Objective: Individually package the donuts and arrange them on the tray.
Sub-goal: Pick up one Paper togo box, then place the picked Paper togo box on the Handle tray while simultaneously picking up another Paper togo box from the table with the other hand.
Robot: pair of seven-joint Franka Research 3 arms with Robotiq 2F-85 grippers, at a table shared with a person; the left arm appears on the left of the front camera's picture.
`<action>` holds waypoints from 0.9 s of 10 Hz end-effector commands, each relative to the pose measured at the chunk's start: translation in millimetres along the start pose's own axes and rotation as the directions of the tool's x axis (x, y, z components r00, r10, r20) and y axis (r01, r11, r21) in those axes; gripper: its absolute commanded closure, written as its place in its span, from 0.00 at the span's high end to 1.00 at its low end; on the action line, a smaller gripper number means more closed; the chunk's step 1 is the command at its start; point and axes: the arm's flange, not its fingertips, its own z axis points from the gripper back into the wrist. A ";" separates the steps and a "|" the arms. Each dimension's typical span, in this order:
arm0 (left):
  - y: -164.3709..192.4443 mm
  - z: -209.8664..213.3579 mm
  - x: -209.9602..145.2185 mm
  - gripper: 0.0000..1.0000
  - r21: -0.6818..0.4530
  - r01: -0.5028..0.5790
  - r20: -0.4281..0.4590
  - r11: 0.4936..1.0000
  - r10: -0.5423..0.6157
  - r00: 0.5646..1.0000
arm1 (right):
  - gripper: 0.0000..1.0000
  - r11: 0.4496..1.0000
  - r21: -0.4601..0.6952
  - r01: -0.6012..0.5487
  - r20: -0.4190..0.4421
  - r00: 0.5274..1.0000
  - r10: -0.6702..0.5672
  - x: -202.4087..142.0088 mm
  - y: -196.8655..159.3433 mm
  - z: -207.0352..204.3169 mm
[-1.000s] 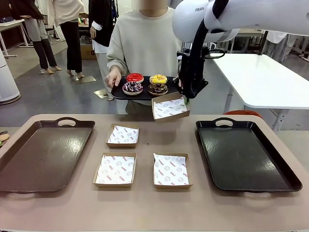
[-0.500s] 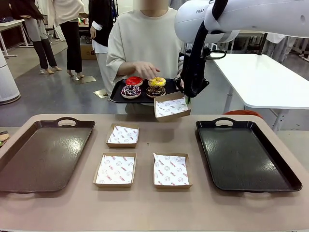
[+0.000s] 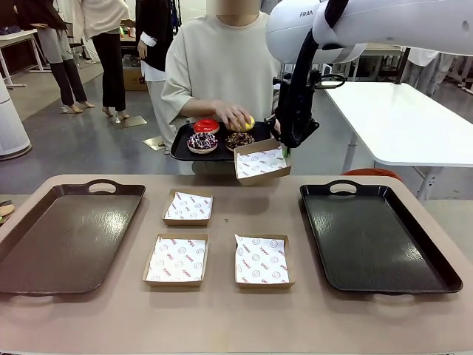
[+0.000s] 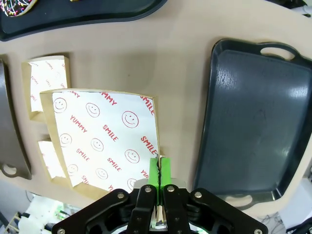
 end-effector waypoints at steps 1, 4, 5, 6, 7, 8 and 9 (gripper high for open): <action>-0.5 0.7 -0.7 1.00 -0.016 0.014 0.013 1.000 -0.014 1.000 | 0.00 1.000 -0.004 0.002 -0.001 1.000 -0.002 -2.0 -1.9 0.4; -0.5 0.7 -0.7 1.00 -0.016 0.014 0.013 1.000 -0.014 1.000 | 0.00 1.000 -0.004 0.002 -0.001 1.000 -0.002 -2.0 -1.9 0.4; -0.5 0.7 -0.7 1.00 -0.016 0.014 0.013 1.000 -0.014 1.000 | 0.00 1.000 -0.004 0.002 -0.001 1.000 -0.002 -2.0 -1.9 0.4; -0.5 0.7 -0.7 1.00 -0.016 0.014 0.013 1.000 -0.014 1.000 | 0.00 1.000 -0.004 0.002 -0.001 1.000 -0.002 -2.0 -1.9 0.4; -0.5 0.7 -0.7 1.00 -0.016 0.014 0.013 1.000 -0.014 1.000 | 0.00 1.000 -0.004 0.002 -0.001 1.000 -0.002 -2.0 -1.9 0.4; -0.5 0.7 -0.7 1.00 -0.016 0.014 0.013 1.000 -0.014 1.000 | 0.00 1.000 -0.004 0.002 -0.001 1.000 -0.002 -2.0 -1.9 0.4; -0.5 0.7 -0.7 1.00 -0.016 0.014 0.013 1.000 -0.014 1.000 | 0.00 1.000 -0.004 0.002 -0.001 1.000 -0.002 -2.0 -1.9 0.4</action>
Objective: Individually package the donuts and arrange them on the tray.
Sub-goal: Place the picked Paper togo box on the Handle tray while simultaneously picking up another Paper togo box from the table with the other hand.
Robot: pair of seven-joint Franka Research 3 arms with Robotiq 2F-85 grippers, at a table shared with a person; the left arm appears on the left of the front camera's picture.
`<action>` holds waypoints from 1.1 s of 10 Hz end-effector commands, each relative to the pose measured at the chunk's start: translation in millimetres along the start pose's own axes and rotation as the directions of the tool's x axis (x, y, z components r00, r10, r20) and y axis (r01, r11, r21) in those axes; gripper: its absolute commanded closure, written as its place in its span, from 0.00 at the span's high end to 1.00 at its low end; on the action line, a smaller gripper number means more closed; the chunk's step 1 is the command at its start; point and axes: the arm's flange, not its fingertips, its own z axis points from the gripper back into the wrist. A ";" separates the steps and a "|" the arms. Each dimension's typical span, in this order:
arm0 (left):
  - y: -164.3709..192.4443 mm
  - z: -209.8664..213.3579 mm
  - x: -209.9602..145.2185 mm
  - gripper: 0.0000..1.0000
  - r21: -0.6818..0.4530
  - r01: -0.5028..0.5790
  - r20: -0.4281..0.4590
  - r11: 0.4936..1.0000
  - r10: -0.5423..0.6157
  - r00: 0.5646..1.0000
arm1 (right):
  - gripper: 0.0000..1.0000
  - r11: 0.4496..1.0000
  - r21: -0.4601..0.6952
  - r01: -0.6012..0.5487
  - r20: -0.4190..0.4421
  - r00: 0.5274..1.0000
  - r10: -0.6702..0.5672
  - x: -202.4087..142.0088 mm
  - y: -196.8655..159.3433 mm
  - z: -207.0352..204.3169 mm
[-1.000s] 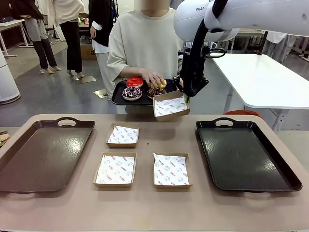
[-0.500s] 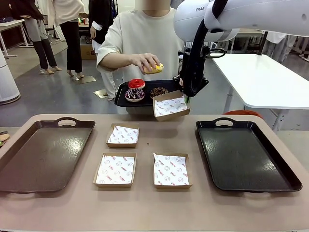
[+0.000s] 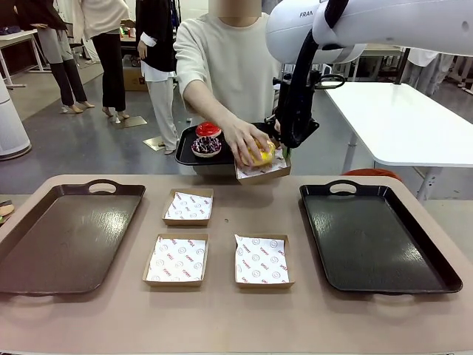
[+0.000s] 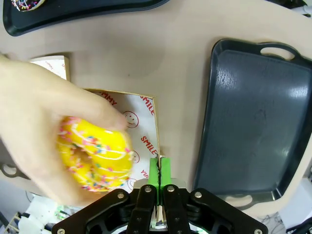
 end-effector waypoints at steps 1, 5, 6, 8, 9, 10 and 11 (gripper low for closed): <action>-0.5 0.7 -0.7 1.00 -0.016 0.014 0.013 1.000 -0.014 1.000 | 0.00 1.000 -0.004 0.002 -0.001 1.000 -0.002 -2.1 -1.9 0.4; -0.5 0.7 -0.7 1.00 -0.016 0.014 0.013 1.000 -0.014 1.000 | 0.00 1.000 -0.004 0.002 -0.001 1.000 -0.002 -2.1 -1.9 0.4; -0.5 0.7 -0.7 1.00 -0.016 0.014 0.013 1.000 -0.014 1.000 | 0.00 1.000 -0.004 0.002 -0.001 1.000 -0.002 -2.1 -1.9 0.4; -0.5 0.7 -0.7 1.00 -0.016 0.014 0.013 1.000 -0.014 1.000 | 0.00 1.000 -0.004 0.002 -0.001 1.000 -0.002 -2.1 -1.9 0.4; -0.5 0.7 -0.7 1.00 -0.016 0.014 0.013 1.000 -0.014 1.000 | 0.00 1.000 -0.004 0.002 -0.001 1.000 -0.002 -2.1 -1.9 0.4; -0.5 0.7 -0.7 1.00 -0.016 0.014 0.013 1.000 -0.014 1.000 | 0.00 1.000 -0.004 0.002 -0.001 1.000 -0.002 -2.1 -1.9 0.4; -0.5 0.7 -0.7 1.00 -0.016 0.014 0.013 1.000 -0.014 1.000 | 0.00 1.000 -0.004 0.002 -0.001 1.000 -0.002 -2.1 -1.9 0.4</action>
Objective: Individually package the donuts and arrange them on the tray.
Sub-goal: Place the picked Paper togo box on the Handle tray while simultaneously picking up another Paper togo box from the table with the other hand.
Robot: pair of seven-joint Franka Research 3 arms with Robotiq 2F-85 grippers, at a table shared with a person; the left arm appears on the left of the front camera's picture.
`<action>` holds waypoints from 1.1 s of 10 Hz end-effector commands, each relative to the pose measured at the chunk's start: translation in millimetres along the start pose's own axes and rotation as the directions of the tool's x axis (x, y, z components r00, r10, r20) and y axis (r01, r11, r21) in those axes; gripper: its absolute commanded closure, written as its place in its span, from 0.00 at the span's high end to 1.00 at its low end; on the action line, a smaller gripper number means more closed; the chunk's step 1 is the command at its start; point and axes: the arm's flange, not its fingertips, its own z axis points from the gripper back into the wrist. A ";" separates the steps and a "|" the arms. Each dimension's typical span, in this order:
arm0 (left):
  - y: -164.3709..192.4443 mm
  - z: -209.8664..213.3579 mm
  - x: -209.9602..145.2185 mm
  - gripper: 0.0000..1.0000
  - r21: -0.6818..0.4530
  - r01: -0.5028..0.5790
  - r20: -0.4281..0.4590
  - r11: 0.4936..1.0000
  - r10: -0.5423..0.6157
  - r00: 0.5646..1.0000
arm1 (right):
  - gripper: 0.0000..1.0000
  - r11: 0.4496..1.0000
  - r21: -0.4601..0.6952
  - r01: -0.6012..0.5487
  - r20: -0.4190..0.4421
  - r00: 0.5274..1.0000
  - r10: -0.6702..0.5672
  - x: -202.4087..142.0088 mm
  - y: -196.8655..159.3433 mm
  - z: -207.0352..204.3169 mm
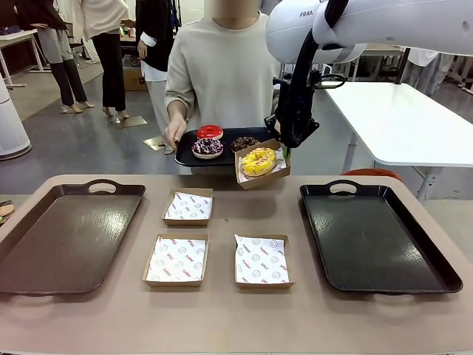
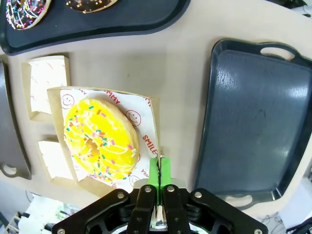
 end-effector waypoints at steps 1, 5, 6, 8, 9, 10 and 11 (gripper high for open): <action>-0.5 0.7 -0.7 1.00 -0.016 0.014 0.013 1.000 -0.014 1.000 | 0.00 1.000 -0.004 0.002 -0.001 1.000 -0.002 -2.1 -1.9 0.5; -12.1 -5.8 13.6 1.00 0.043 -0.004 -0.022 0.999 0.005 1.000 | 0.01 1.000 -0.014 -0.007 0.005 1.000 0.007 -6.9 -7.4 3.8; -28.1 -16.9 26.6 1.00 0.146 -0.002 -0.061 0.989 0.011 0.998 | 0.01 1.000 -0.023 -0.013 0.017 1.000 0.013 -21.5 -18.8 11.0; -71.3 -49.0 58.5 1.00 0.333 0.022 -0.130 0.943 0.023 0.991 | 0.01 1.000 0.006 -0.005 0.025 1.000 0.005 -48.8 -64.9 18.7; -89.1 -66.1 72.7 1.00 0.404 0.024 -0.153 0.915 0.041 0.987 | 0.01 1.000 0.031 0.000 0.053 0.999 -0.001 -56.2 -96.6 17.9; -104.6 -85.2 87.7 1.00 0.462 0.027 -0.162 0.887 0.054 0.985 | 0.01 0.999 0.050 0.021 0.076 0.997 -0.024 -60.0 -131.6 16.7; -119.2 -107.5 97.9 1.00 0.520 0.036 -0.172 0.853 0.063 0.983 | 0.01 0.998 0.059 0.028 0.092 0.995 -0.033 -64.3 -161.9 13.5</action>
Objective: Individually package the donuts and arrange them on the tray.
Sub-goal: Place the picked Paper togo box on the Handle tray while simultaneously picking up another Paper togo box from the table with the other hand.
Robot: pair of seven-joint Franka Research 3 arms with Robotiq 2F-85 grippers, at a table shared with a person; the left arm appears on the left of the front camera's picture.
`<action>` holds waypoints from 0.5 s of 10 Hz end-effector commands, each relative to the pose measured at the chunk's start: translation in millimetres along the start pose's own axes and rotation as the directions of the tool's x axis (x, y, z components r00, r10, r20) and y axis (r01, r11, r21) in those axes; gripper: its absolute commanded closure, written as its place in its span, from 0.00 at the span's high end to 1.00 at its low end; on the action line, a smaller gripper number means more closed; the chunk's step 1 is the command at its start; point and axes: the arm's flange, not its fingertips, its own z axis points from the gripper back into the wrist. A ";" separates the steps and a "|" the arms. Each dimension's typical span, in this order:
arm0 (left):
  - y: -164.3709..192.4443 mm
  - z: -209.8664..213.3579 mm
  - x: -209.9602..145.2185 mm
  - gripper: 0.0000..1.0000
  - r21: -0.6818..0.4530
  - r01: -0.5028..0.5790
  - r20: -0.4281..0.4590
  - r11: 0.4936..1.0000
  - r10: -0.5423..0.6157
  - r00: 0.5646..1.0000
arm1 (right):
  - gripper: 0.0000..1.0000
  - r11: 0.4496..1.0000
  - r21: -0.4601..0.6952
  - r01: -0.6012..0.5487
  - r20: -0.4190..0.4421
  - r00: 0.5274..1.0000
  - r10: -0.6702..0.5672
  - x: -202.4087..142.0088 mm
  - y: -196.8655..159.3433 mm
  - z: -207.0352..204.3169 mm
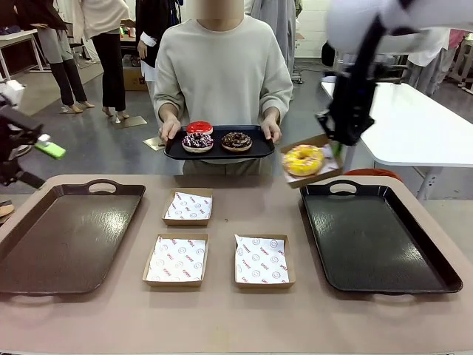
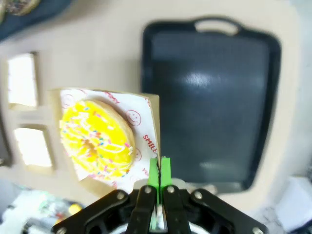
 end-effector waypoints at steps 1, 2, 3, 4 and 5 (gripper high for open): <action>-28.1 -19.9 28.5 1.00 0.152 -0.009 -0.048 0.988 0.016 0.999 | 0.01 0.998 0.064 0.012 0.046 0.999 -0.014 -10.3 -52.9 -20.6; -51.1 -38.1 40.1 1.00 0.217 0.002 -0.062 0.976 0.012 0.998 | 0.01 0.997 0.071 0.017 0.049 0.999 -0.020 -8.6 -74.5 -30.0; -68.3 -55.6 52.5 1.00 0.270 0.006 -0.057 0.963 0.010 0.998 | 0.01 0.996 0.091 0.019 0.043 0.999 -0.023 -5.1 -90.3 -41.7; -83.2 -76.0 65.3 1.00 0.334 0.013 -0.047 0.942 0.003 0.999 | 0.01 0.992 0.125 0.027 0.031 0.999 -0.031 1.0 -104.7 -56.8; -92.2 -92.3 75.3 1.00 0.371 0.025 -0.047 0.928 -0.008 0.999 | 0.01 0.989 0.141 0.034 0.009 0.999 -0.035 7.0 -114.4 -69.5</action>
